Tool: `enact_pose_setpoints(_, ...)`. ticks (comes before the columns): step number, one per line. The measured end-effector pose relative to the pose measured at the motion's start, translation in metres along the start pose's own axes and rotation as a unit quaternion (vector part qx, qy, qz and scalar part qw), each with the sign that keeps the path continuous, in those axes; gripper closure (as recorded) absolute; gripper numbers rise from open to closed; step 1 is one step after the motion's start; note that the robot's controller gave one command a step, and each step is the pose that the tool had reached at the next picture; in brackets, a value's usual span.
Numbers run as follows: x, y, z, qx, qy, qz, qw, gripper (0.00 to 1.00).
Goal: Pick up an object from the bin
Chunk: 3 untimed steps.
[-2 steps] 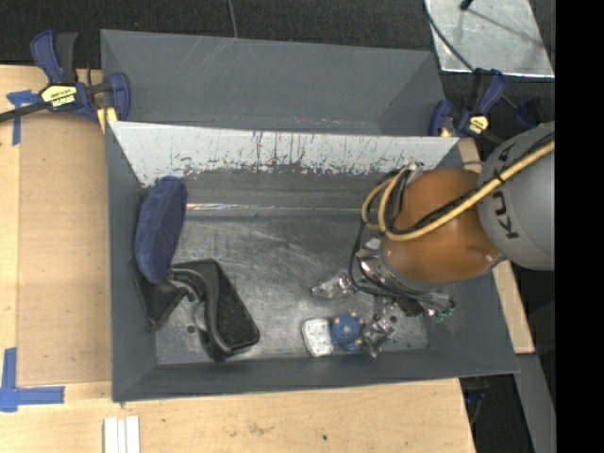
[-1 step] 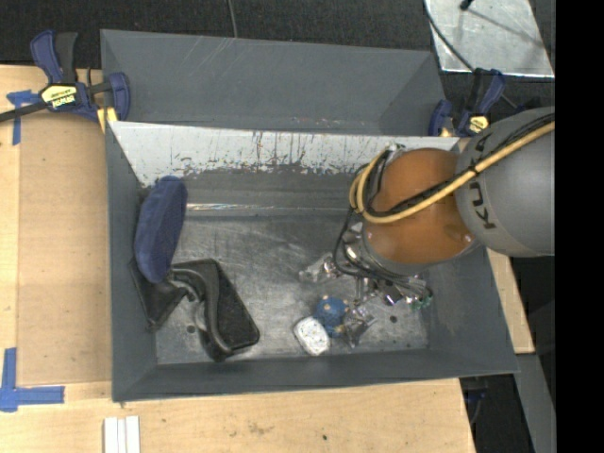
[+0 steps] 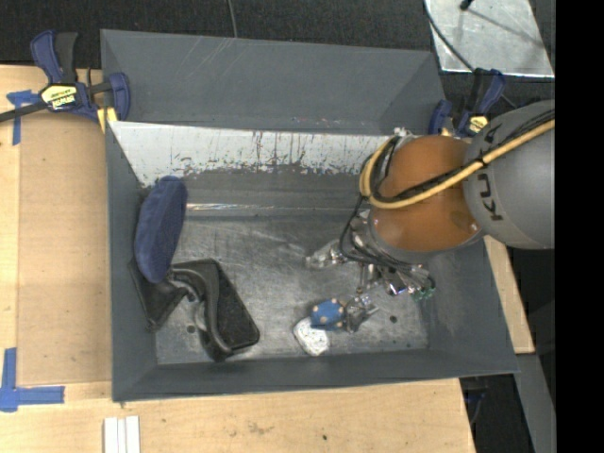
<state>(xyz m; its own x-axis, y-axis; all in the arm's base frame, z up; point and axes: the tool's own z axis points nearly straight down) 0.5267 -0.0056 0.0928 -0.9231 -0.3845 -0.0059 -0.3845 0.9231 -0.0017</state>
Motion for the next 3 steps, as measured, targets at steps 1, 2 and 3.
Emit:
enact_pose_setpoints(1, -0.005, 0.012, 0.016, 0.004, 0.0067, -0.061, 0.9981, 0.0)
enact_pose_setpoints(2, 0.009, 0.053, 0.018, 0.001, -0.002, -0.084, 0.9965, 0.0)
enact_pose_setpoints(3, 0.006, 0.052, 0.017, 0.001, -0.0061, -0.084, 0.9964, 1.0)
